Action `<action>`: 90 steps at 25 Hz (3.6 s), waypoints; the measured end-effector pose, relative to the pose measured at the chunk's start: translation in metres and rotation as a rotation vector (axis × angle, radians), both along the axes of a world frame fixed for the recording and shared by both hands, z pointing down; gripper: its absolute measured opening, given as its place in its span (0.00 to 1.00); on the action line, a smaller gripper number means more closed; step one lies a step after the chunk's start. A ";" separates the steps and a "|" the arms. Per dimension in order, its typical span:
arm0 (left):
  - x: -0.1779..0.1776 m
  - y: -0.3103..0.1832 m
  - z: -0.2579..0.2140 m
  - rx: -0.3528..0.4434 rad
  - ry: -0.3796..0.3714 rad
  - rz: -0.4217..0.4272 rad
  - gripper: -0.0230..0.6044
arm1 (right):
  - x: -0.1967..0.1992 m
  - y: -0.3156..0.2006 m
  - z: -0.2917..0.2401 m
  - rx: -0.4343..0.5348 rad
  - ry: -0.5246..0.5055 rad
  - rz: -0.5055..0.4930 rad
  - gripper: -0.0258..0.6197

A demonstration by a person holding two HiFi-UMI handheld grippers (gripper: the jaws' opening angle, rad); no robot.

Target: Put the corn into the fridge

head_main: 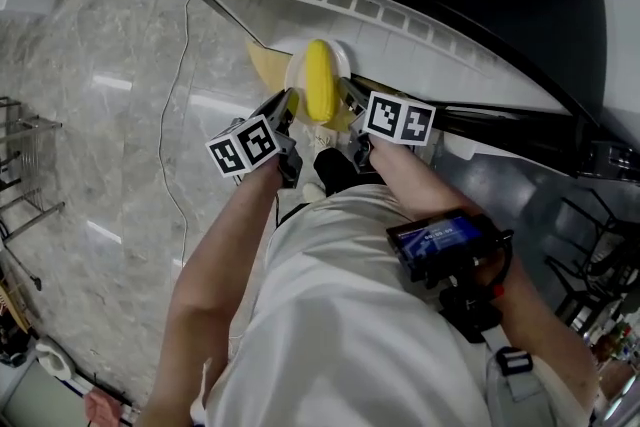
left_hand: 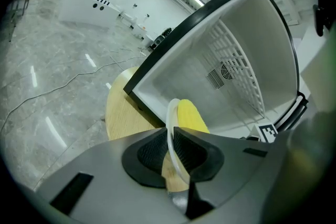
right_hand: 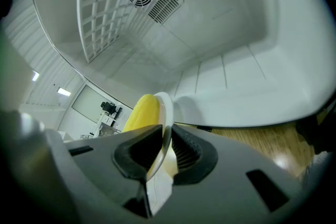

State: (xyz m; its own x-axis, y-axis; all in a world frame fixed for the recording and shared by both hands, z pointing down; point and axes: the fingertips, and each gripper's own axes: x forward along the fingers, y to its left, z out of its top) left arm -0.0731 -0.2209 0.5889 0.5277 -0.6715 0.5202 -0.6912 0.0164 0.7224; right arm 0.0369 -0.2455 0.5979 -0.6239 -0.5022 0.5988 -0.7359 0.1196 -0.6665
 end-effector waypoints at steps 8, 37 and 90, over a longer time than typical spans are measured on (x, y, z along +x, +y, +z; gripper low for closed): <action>0.010 -0.015 -0.003 0.021 0.020 -0.033 0.11 | 0.010 -0.014 0.000 0.006 0.011 0.026 0.11; 0.018 -0.105 0.015 0.117 -0.081 -0.052 0.11 | 0.025 -0.085 0.019 0.038 0.103 0.230 0.12; 0.028 -0.159 0.022 0.174 -0.428 0.113 0.16 | 0.061 -0.118 0.017 0.101 0.382 0.378 0.16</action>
State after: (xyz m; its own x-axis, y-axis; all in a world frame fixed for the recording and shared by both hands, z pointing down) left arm -0.0453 -0.3802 0.6110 0.3655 -0.7187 0.5914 -0.9178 -0.1724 0.3577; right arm 0.0976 -0.3640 0.6147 -0.1359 -0.7160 0.6847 -0.9274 -0.1511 -0.3421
